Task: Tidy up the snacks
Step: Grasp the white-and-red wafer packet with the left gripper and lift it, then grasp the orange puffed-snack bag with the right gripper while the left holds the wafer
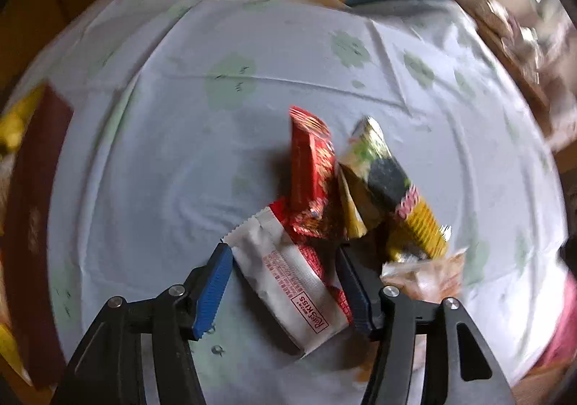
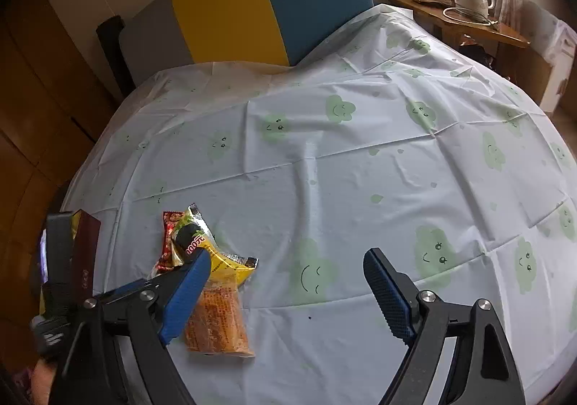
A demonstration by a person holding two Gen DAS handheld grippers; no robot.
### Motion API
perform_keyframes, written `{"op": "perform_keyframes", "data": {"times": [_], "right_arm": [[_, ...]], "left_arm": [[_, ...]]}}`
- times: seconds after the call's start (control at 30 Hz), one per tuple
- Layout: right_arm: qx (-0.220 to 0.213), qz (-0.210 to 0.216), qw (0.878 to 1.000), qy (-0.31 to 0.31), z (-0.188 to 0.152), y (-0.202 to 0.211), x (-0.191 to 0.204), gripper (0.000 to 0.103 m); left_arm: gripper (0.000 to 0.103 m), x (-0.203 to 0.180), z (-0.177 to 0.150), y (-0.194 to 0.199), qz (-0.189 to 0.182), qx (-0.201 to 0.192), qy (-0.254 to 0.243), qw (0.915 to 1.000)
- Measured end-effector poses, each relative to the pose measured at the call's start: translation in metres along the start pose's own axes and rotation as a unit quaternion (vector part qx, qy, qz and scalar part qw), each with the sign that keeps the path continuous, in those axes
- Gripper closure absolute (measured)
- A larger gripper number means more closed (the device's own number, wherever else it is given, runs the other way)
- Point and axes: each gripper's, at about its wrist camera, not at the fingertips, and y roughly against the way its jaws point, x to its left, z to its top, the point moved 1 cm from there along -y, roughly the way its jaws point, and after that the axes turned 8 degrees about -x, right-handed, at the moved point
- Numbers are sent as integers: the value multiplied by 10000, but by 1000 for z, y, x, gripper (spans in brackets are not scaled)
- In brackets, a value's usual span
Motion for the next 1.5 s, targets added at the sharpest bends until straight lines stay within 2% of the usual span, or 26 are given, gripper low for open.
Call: {"op": "perform_keyframes", "data": {"times": [0.03,0.1,0.17,0.27,0.4,0.47,0.53,0.7,0.83,0.9,0.97,1.1,1.27,1.3,1.33,1.37,1.5], "right_arm": [[14,-9,10000,-12,0,0,-1,16],[35,-20,10000,-35,0,-1,-2,16],[34,-38,10000,-50,0,-1,-3,16],[60,-87,9999,-38,-1,-2,-4,16],[121,-172,9998,57,-3,-5,-2,16],[187,-228,9995,147,-5,-8,0,16],[257,-240,9991,227,-8,-11,2,16],[580,141,9968,533,-18,-21,17,16],[852,327,9923,832,-30,-30,31,15],[1037,557,9892,869,-36,-35,37,13],[1207,792,9846,991,-44,-38,47,2],[1274,825,9788,1374,-57,-43,68,1],[1168,559,9745,1833,-71,-58,88,1],[1164,509,9732,1917,-73,-61,91,3],[1132,431,9726,1982,-74,-63,91,14],[1123,309,9719,2045,-73,-64,90,41],[1187,-262,9736,1933,-60,-62,65,43]], "left_arm": [[43,-6,-4,0,78,-77,-386,9992],[51,-10,-13,4,78,-322,-876,9956],[59,-3,-21,10,-56,-445,-1077,9932],[64,18,-32,23,-225,-535,-1063,9926],[64,40,-54,36,-264,-731,-1204,9897],[64,45,-61,34,-483,-761,-1059,9903],[63,51,-70,37,-504,-968,-1052,9884],[60,56,-86,42,-510,-1361,-1092,9833],[60,61,-90,44,-626,-1440,-1006,9825],[60,61,-90,43,-645,-1493,-996,9816],[60,61,-91,43,-631,-1548,-997,9809],[60,63,-94,45,-656,-1594,-940,9805],[60,66,-95,46,-712,-1615,-873,9804],[60,67,-95,46,-735,-1612,-856,9805],[60,68,-95,46,-753,-1610,-845,9804],[60,69,-96,46,-763,-1610,-844,9804],[60,70,-96,47,-774,-1614,-854,9801]]}}
